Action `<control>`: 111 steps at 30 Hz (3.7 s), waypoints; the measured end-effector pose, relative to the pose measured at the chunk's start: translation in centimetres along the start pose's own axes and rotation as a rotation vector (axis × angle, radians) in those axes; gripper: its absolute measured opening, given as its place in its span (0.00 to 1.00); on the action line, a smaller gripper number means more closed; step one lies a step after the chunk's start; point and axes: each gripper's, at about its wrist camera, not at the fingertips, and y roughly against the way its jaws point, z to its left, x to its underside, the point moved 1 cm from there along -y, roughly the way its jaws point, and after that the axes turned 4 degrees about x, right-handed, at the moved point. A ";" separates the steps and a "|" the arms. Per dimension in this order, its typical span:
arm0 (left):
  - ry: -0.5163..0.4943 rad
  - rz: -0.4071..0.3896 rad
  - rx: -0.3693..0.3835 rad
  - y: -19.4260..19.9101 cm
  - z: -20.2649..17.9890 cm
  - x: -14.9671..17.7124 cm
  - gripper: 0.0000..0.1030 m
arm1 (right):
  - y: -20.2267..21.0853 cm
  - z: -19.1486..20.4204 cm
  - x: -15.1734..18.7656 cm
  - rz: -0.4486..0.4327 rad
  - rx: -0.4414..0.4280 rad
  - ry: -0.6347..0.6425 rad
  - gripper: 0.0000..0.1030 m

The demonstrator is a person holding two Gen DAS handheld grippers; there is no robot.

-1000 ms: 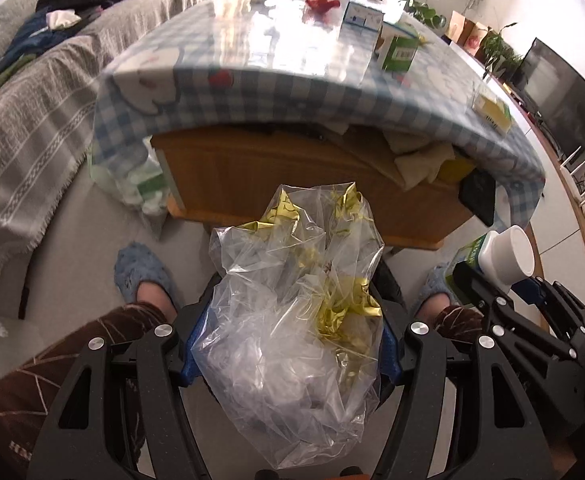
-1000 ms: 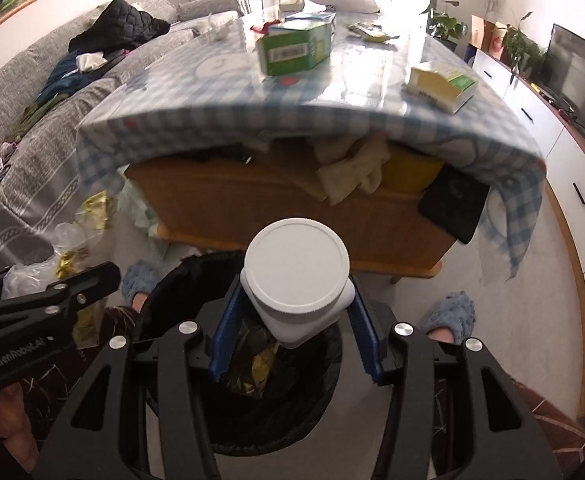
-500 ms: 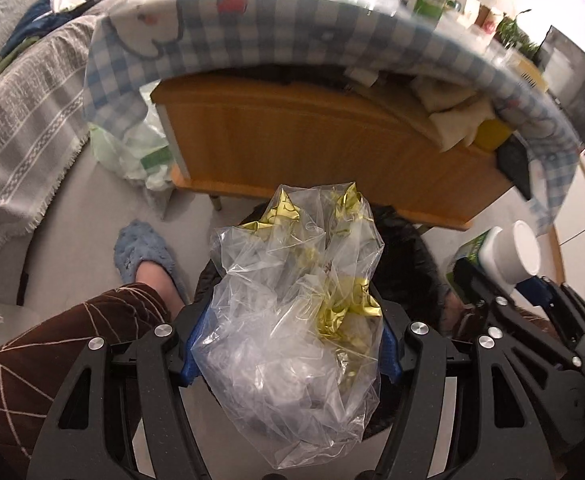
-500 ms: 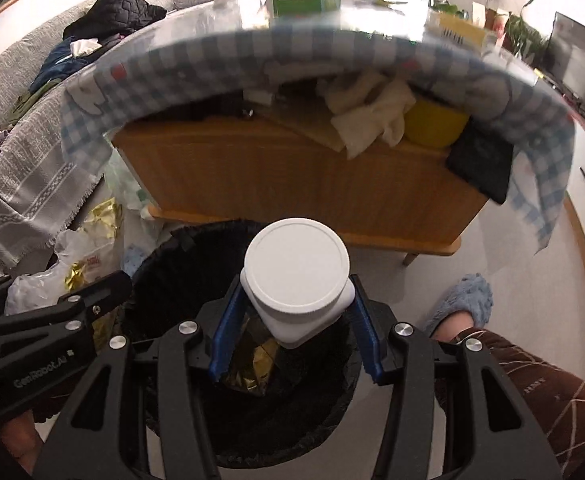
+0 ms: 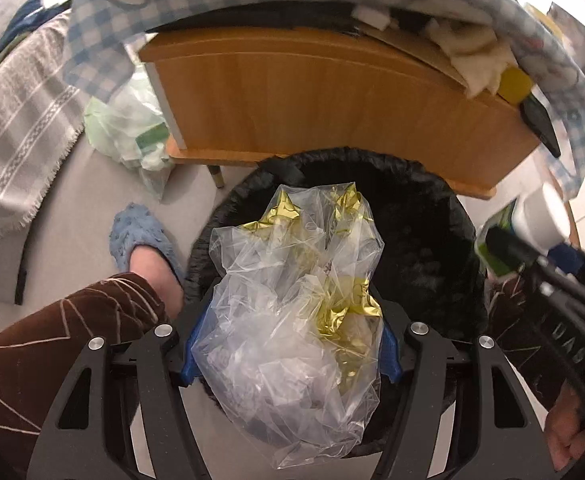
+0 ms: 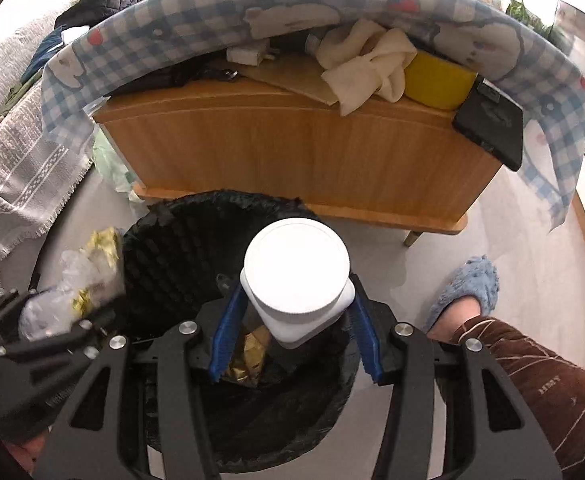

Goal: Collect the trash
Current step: 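Open the left tool to drop the wrapper bag into the bin, then open the right tool to drop the white pill bottle into the bin, then reach the left tool to the green box while the right tool reaches the white medicine box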

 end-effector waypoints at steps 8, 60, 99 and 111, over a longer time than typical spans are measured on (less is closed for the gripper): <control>-0.043 0.000 0.036 -1.1 -2.4 0.4 0.62 | 0.3 -1.2 0.8 0.001 0.043 0.005 0.47; 0.100 -0.100 -0.014 4.7 4.8 -2.8 0.94 | 1.6 -0.7 -2.1 -0.033 0.028 -0.074 0.92; -0.127 -0.192 0.059 12.2 -5.4 -15.4 0.94 | 9.4 -13.1 -16.7 -0.139 0.145 -0.280 0.92; -0.160 -0.210 0.059 11.3 -9.1 -23.4 0.94 | 7.0 -16.6 -23.1 -0.101 0.179 -0.317 0.92</control>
